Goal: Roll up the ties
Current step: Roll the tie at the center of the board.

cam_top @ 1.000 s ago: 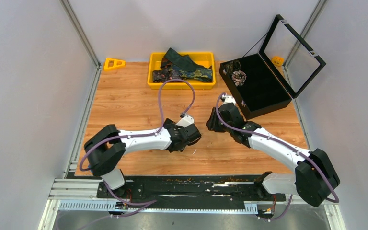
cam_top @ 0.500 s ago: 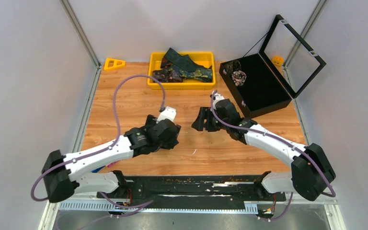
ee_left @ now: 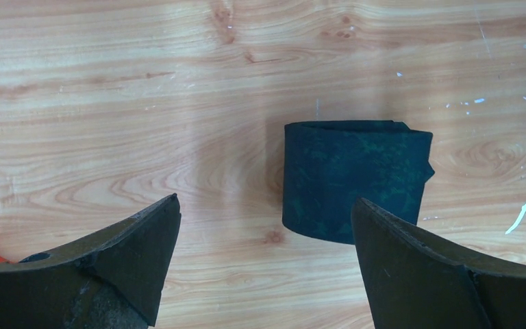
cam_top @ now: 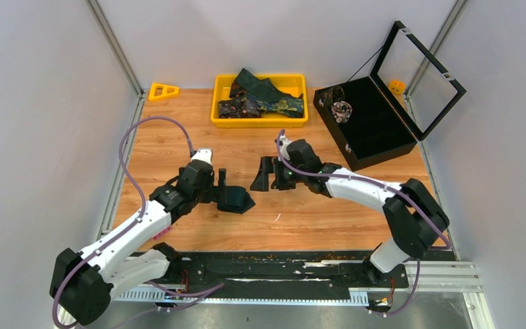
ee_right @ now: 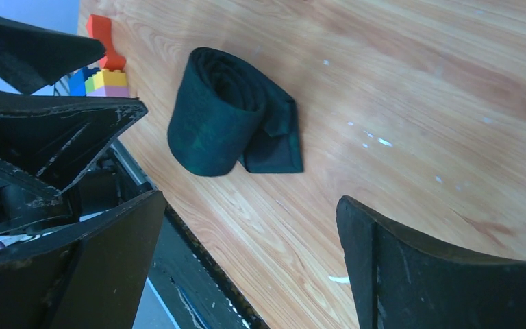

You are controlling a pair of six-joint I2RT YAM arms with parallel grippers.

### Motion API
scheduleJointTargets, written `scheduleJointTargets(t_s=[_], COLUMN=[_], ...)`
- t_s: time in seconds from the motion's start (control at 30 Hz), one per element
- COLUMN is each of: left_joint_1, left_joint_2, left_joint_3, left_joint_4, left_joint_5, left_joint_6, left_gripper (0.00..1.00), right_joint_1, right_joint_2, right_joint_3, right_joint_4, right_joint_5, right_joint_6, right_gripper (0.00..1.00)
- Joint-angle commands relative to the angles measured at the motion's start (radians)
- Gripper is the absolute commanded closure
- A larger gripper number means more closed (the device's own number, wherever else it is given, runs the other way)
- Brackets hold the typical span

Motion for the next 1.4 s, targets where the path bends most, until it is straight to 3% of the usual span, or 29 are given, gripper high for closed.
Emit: scheduleJointTargets(t_s=[0.0, 0.5, 0.83, 1.07, 1.37], left_joint_1=[0.075, 0.09, 0.09, 0.09, 0.09], left_joint_2=[0.009, 0.153, 0.149, 0.147, 0.164], left_joint_3=[-0.024, -0.063, -0.105, -0.138, -0.157], left_joint_4=[0.089, 0.193, 0.21, 0.225, 0.251], left_joint_5=[0.116, 0.172, 0.166, 0.165, 0.17], left_joint_6=[0.001, 0.021, 0.007, -0.003, -0.011], left_gripper=[0.01, 0.04, 0.05, 0.06, 0.07], right_joint_1=[0.035, 0.062, 0.08, 0.08, 0.083], right_joint_2=[0.084, 0.271, 0.366, 0.399, 0.417], right_joint_3=[0.098, 0.114, 0.139, 0.137, 0.151], right_joint_4=[0.053, 0.154, 0.145, 0.159, 0.209], right_joint_5=[-0.062, -0.104, -0.126, -0.155, -0.201], right_joint_6=[0.033, 0.087, 0.14, 0.185, 0.205], right_gripper=[0.01, 0.01, 0.01, 0.13, 0.36])
